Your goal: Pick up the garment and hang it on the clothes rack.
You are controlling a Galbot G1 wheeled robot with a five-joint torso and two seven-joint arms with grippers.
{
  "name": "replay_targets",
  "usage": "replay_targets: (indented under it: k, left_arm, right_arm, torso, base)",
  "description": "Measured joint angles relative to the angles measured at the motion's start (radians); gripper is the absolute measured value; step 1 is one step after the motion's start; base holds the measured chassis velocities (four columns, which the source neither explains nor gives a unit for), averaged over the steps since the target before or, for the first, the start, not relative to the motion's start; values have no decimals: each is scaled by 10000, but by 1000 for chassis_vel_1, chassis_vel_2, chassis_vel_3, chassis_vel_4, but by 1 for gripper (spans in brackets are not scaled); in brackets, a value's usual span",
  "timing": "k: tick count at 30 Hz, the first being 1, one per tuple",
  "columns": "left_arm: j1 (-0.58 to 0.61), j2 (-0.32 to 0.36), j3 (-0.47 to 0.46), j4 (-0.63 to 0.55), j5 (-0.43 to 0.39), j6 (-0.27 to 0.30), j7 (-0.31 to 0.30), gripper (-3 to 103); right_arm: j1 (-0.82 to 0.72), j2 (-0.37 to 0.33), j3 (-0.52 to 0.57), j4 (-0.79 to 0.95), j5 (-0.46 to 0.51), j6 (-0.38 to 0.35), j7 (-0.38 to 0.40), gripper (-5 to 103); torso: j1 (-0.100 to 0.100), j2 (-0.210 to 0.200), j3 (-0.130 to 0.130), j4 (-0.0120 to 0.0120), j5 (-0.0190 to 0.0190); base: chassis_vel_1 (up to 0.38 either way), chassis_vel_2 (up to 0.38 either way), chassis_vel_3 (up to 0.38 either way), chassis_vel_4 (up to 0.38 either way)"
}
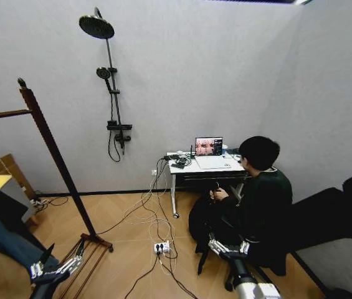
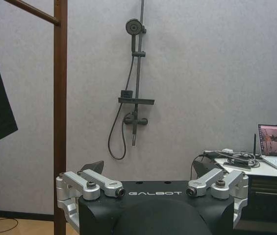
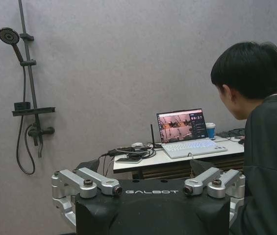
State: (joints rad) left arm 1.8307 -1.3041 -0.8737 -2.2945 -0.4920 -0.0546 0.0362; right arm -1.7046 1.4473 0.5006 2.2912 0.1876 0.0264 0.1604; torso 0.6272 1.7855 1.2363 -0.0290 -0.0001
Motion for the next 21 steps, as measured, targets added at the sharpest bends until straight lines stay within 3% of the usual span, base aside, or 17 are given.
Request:
replay_targets:
  k: [21]
  left_arm:
    - [1, 0, 0, 0, 0, 0, 0, 100]
  right_arm:
    - [0, 0, 0, 0, 0, 0, 0, 100]
  torso:
    - [-1, 1, 0, 1, 1]
  base:
    - [12, 16, 14, 13]
